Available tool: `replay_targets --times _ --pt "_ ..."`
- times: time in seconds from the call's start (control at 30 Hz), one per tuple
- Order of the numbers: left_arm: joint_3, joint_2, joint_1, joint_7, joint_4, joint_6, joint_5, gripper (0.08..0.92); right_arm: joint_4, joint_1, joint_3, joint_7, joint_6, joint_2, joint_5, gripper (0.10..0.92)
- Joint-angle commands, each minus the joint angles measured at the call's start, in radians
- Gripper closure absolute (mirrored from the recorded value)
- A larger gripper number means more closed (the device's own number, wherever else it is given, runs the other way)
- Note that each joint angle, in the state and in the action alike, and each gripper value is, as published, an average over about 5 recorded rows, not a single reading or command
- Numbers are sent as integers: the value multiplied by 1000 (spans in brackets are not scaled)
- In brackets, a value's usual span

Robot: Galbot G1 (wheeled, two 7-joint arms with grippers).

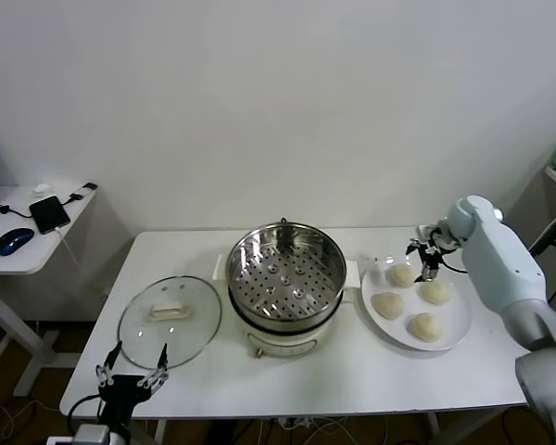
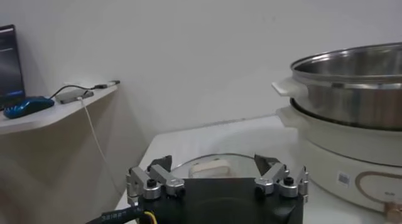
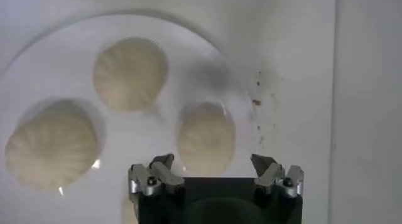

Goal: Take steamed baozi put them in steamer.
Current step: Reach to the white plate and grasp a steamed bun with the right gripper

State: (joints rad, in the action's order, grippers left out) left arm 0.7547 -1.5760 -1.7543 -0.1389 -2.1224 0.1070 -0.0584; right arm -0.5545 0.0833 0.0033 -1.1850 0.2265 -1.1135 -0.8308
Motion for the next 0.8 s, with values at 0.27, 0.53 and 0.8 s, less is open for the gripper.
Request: replay_targets --times 0.27,0.53,0.8 --pt "-3 2 2 0 12 -1 -3 177 101 -11 45 51 6 -58 -105 203" --pt "-6 1 -5 1 24 -6 -13 177 128 -8 58 70 4 -72 -110 203" --pt "-7 0 -2 0 22 -2 -14 177 130 -10 66 73 1 -70 -109 263"
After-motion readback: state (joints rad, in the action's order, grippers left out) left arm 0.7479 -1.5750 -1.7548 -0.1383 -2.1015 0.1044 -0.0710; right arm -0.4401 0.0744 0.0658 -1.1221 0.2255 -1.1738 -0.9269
